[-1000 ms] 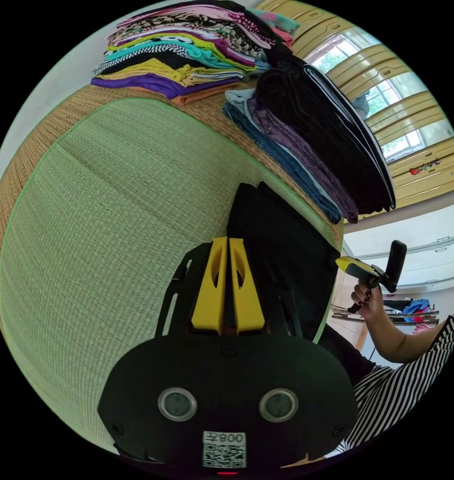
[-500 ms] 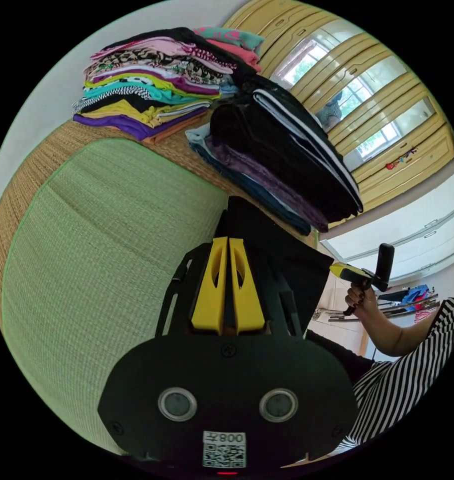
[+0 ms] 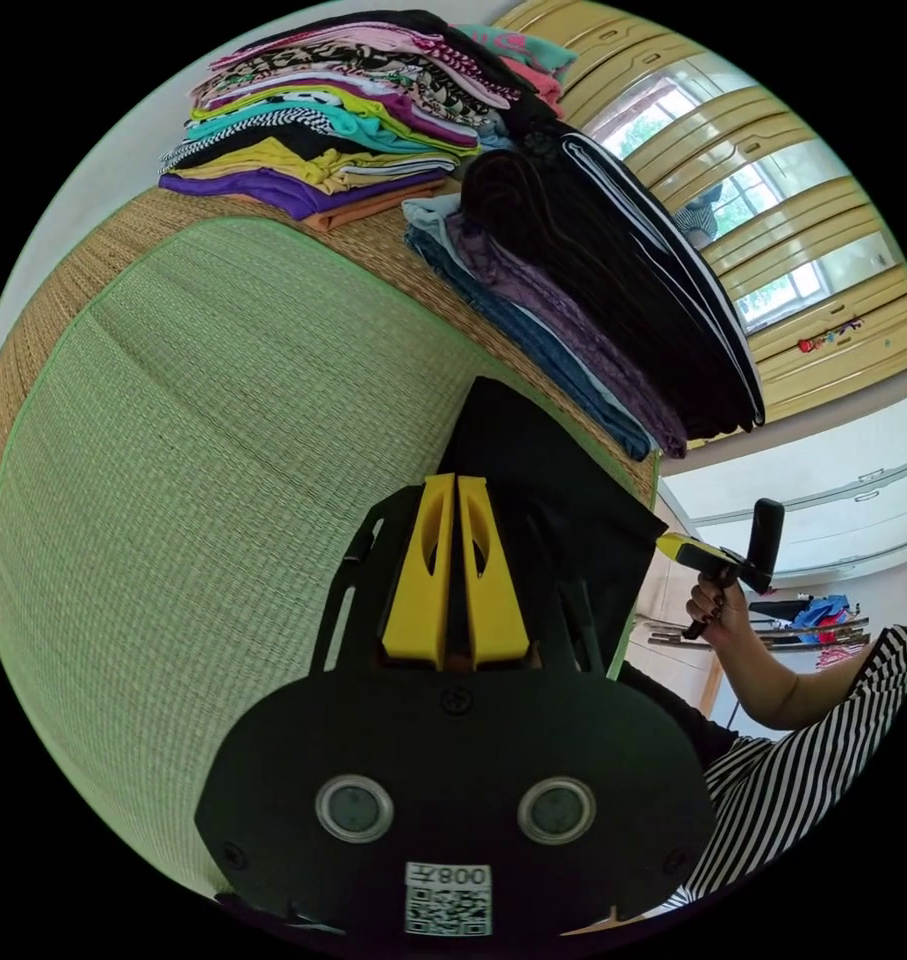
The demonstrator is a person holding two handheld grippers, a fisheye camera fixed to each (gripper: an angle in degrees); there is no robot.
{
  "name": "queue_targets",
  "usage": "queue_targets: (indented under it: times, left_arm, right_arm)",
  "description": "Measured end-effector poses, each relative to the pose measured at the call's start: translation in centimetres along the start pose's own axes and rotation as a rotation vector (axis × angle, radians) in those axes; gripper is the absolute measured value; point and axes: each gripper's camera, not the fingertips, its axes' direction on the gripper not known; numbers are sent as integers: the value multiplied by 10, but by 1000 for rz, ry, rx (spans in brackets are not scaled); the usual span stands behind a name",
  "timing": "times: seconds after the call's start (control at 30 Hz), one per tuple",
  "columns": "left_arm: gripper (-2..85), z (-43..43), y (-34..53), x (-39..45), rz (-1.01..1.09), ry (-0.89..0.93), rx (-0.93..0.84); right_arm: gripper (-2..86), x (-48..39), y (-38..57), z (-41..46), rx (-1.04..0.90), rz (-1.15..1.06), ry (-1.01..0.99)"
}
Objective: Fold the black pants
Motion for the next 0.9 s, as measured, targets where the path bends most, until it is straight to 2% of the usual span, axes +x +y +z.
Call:
queue_targets:
  times: [0.17, 0.57, 0.73, 0.9]
  left_arm:
    - [6, 12, 2, 0, 9, -18, -33]
    - [6, -3, 27, 5, 26, 36, 50]
    - [10, 16, 37, -1, -17, -16, -30]
    - [18, 8, 53, -2, -28, -4, 17]
  right_arm:
    - [1, 15, 5, -1, -5, 31, -8]
    - [1, 4, 3, -15, 39, -22, -68]
    - [0, 35, 6, 11, -25, 69, -23]
    - [1, 57, 10, 28, -13, 168, -116]
